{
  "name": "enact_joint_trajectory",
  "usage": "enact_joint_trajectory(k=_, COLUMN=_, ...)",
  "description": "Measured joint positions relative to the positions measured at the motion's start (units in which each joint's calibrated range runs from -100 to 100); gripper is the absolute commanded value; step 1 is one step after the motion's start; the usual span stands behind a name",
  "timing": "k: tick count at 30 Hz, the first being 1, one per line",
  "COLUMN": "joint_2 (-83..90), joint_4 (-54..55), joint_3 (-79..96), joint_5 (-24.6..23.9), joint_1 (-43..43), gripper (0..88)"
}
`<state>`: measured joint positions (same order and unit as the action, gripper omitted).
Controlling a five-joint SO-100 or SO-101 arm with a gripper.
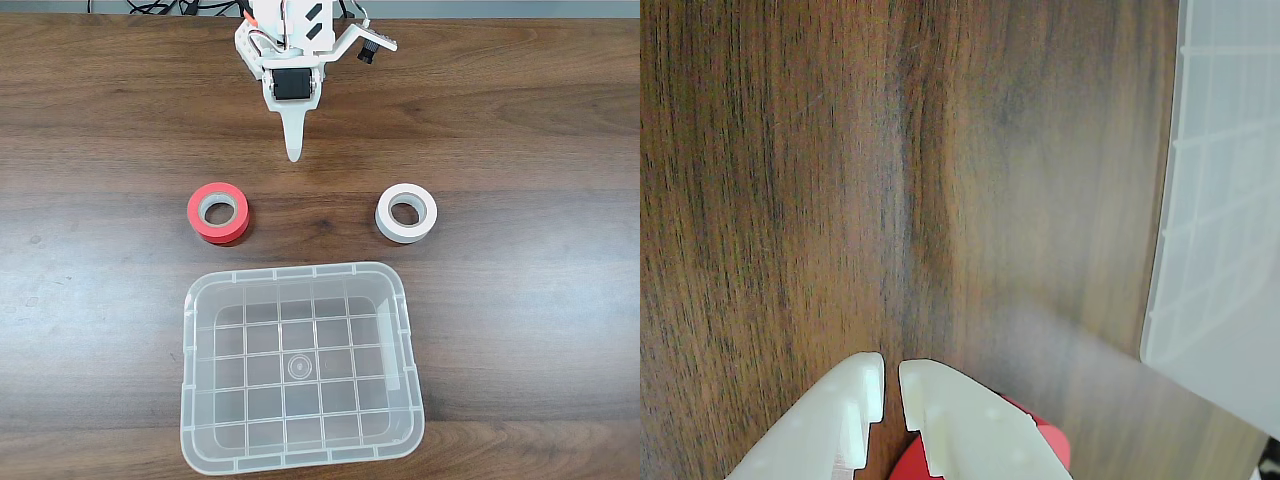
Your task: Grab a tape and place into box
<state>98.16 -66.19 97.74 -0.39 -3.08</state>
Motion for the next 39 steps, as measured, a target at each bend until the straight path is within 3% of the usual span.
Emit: enact_joint_trajectory(k=39, joint_2=0.0, joint_4=0.0, joint_3=-0.09, joint_5=0.0, joint_1=1.28, gripper=1.1)
